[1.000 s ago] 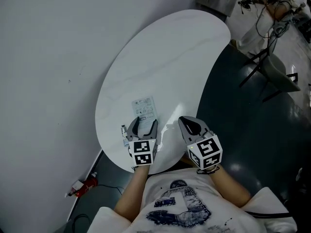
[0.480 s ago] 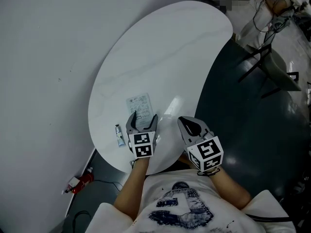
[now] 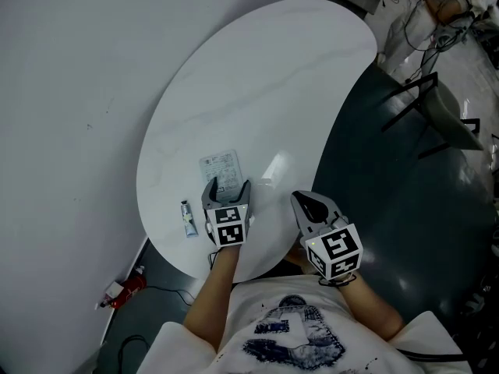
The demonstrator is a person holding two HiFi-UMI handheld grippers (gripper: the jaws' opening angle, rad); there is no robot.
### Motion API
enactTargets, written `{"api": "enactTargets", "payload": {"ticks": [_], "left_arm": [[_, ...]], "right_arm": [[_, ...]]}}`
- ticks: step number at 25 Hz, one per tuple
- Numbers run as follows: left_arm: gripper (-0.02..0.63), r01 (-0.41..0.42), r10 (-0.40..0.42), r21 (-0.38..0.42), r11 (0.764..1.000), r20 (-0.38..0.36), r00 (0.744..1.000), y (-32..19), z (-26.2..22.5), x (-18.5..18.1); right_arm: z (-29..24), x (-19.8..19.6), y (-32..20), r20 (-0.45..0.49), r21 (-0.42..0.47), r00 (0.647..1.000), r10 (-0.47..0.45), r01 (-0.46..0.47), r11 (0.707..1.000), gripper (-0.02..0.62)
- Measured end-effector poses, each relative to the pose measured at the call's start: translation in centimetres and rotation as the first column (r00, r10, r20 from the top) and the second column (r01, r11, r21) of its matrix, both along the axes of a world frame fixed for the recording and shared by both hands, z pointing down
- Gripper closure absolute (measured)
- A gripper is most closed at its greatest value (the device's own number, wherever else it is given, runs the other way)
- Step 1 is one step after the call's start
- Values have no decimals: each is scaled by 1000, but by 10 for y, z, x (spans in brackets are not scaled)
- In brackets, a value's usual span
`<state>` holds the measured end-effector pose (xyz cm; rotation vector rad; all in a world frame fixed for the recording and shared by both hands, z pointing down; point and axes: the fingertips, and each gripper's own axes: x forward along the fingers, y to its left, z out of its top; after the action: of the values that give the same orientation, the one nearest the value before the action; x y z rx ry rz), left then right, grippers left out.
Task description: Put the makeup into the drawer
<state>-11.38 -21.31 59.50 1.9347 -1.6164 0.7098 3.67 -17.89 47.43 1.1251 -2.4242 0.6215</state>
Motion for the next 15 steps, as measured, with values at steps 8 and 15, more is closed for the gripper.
{"api": "enactTargets", "payload": {"ticks": [8,15], "left_arm": [[210,14,-14,-26,1000,17,1000,-1,10,-2],[212,4,-2,-39,999,43,999,-2,15,-3]], "right_arm": [[3,4,-3,2,-7,1000,0,0,1000,575],[5,0,-7,5,-11,1000,-8,8,1000,575]]}}
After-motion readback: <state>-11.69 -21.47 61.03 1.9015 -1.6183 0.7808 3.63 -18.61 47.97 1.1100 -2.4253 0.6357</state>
